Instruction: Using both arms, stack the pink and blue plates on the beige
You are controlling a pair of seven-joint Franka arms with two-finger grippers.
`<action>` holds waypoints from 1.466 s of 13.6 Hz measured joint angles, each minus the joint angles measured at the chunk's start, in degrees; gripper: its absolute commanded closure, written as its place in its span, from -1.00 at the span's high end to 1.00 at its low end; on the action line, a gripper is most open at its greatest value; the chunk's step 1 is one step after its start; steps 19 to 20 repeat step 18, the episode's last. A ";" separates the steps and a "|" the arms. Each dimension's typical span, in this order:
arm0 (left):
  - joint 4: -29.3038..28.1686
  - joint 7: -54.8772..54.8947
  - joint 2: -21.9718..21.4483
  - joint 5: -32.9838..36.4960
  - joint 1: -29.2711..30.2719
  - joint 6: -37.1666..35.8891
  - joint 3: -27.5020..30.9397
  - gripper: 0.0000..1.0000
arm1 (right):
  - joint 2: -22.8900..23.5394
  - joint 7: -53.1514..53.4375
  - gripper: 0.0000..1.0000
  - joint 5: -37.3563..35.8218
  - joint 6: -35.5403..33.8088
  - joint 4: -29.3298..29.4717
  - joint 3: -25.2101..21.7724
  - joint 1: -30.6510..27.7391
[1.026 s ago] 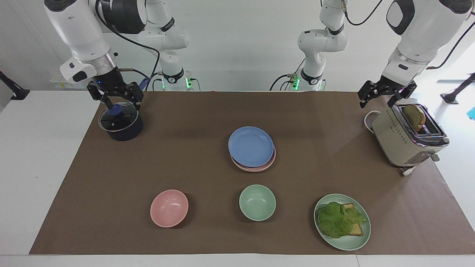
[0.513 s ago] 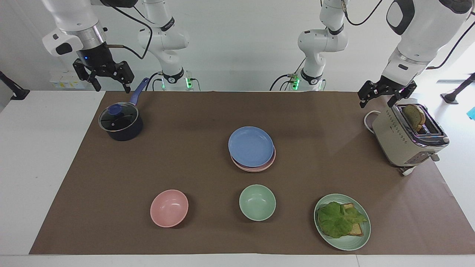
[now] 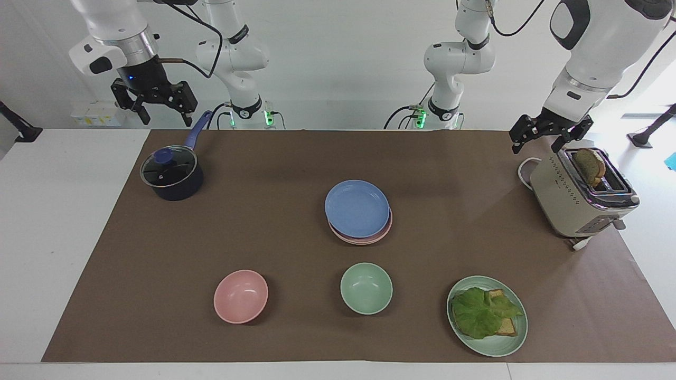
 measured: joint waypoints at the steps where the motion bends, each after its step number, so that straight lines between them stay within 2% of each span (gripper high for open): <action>1: 0.00 0.00 0.00 0.00 0.00 0.00 0.00 1.00 | -1.15 0.00 1.00 -0.01 0.78 -1.77 0.00 0.00; 8: 0.00 0.00 0.00 0.00 0.00 0.00 0.00 1.00 | -2.82 -0.61 1.00 -0.05 1.43 -4.04 0.01 0.00; 12: 0.00 0.00 0.00 0.00 0.00 0.00 0.00 1.00 | -2.41 -0.72 1.00 -0.06 -0.70 -2.53 0.02 0.00; 20: 0.00 0.00 0.00 0.00 0.00 0.00 0.00 1.00 | -1.82 -0.72 1.00 -0.06 -0.57 -1.80 0.02 0.00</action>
